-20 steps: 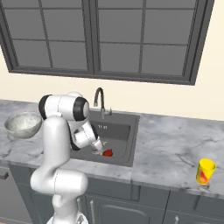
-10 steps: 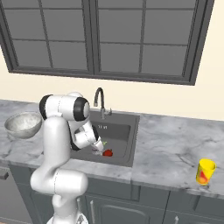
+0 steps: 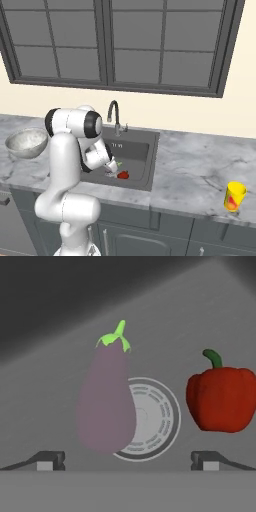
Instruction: Remove the eggplant and bell pepper from the sink. Then move the bowl and cup from the counter to the sink for washing.
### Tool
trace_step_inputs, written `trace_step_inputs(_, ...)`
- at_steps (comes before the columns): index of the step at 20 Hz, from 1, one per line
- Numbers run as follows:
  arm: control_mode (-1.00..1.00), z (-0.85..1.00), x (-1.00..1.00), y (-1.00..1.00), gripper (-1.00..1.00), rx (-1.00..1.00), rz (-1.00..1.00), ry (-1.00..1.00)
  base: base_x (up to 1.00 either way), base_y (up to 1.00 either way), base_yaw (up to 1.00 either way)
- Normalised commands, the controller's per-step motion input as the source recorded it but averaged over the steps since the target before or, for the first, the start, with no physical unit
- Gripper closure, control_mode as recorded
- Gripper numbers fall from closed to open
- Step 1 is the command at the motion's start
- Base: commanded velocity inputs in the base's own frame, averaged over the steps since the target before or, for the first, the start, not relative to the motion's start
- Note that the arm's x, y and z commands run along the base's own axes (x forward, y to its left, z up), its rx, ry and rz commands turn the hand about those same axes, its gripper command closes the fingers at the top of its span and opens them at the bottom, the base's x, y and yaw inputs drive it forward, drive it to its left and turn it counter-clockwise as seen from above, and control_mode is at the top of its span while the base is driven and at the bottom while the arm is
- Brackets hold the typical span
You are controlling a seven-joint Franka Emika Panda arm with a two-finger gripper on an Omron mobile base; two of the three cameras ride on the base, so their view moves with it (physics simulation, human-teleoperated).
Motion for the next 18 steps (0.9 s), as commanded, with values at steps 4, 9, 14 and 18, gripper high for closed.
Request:
trace_step_inputs(4,-1.0,-0.25,0.22,0.0,-1.0,0.0,0.0,0.0,0.0,0.0,0.0)
trace_step_inputs(9,-1.0,-0.21,0.14,-0.05,-1.0,0.0,0.0,0.0,0.0,0.0,0.0)
trace_step_inputs(14,-1.0,-0.12,0.03,-0.12,-1.0,0.0,0.0,0.0,0.0,0.0,0.0)
trace_step_inputs(18,-1.0,-0.1,0.07,-0.09,-1.0,0.0,0.0,0.01,0.0,0.0,0.0)
